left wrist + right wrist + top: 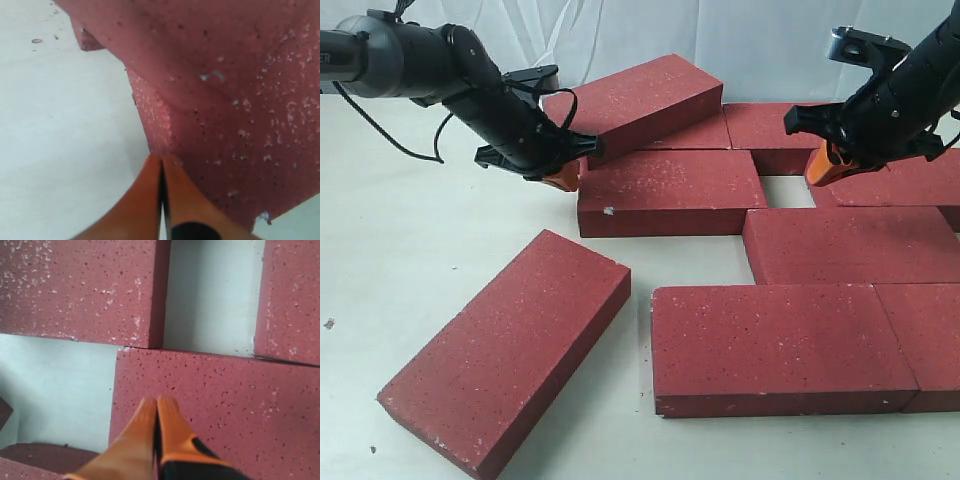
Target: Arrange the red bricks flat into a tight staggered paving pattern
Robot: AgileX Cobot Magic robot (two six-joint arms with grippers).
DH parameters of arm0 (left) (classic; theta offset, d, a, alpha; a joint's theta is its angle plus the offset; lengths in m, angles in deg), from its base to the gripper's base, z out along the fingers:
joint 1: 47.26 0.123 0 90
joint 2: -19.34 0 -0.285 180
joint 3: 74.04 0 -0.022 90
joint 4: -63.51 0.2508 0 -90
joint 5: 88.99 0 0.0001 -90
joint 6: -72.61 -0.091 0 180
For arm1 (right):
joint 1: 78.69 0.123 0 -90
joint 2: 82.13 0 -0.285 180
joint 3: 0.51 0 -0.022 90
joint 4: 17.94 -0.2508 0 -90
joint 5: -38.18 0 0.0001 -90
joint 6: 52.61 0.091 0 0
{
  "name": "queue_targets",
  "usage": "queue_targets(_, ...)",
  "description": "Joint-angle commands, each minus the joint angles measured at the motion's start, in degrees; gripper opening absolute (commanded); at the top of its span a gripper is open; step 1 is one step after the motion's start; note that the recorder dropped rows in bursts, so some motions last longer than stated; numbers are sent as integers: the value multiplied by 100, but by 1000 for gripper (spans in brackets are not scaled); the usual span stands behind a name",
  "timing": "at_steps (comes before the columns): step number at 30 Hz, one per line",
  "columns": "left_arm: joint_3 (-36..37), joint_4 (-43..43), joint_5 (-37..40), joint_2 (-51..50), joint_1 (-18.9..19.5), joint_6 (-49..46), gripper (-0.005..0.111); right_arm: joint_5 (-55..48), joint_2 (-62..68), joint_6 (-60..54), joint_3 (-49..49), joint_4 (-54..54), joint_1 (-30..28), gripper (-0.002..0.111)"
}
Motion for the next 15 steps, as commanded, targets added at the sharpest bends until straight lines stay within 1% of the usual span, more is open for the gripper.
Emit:
queue_targets(1,-16,-145,-124,9,-149,28,0,76,-35,-36,-10,-30,-24,-1)
queue_targets(9,-16,-388,-314,-118,-355,3,0,86,-35,-36,-10,-95,-24,-1)
queue_targets(15,-79,-641,-390,-201,-400,-77,0,111,-35,-36,-10,-107,-24,-1)
